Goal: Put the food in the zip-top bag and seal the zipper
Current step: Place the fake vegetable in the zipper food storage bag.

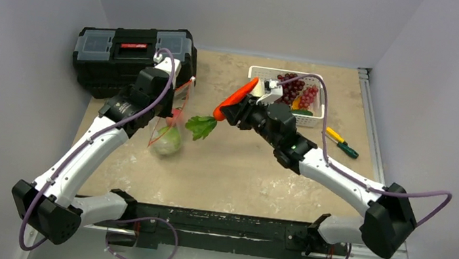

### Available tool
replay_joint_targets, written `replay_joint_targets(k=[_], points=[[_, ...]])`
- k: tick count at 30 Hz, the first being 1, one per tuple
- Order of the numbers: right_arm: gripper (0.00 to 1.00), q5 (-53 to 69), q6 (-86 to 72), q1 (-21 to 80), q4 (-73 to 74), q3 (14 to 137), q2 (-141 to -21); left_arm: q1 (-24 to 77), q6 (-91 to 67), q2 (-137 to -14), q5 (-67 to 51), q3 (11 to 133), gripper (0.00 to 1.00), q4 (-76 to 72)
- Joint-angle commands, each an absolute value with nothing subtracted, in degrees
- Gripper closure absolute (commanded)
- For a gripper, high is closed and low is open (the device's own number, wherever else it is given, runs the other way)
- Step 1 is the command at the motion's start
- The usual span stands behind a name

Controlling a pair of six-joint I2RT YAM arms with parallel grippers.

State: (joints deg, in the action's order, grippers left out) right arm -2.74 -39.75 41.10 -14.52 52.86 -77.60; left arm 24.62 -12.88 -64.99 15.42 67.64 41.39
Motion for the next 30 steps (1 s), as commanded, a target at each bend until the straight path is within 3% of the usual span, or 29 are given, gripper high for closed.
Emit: replay_joint_targets(k=[1, 8, 17, 30], points=[[1.00, -6.63, -35.65, 46.47, -23.24, 54.08, -71.91, 23.96, -12.94, -64.96, 14.40, 69.78, 1.00, 40.29], [1.00, -10.40, -35.60, 52.30, -26.58, 57.95, -73.42, 23.64, -13.58, -62.37, 14.58, 69.46, 1.00, 39.89], [1.00, -28.26, -38.05, 59.98, -24.29, 66.95, -81.80, 23.60, -14.31, -60.12, 13.73, 68.73, 1.00, 39.14], [1.00, -39.92, -27.34, 68.04, -25.47, 71.97, -95.48, 23.60, -14.41, -59.35, 13.78, 68.73, 1.00, 39.13]])
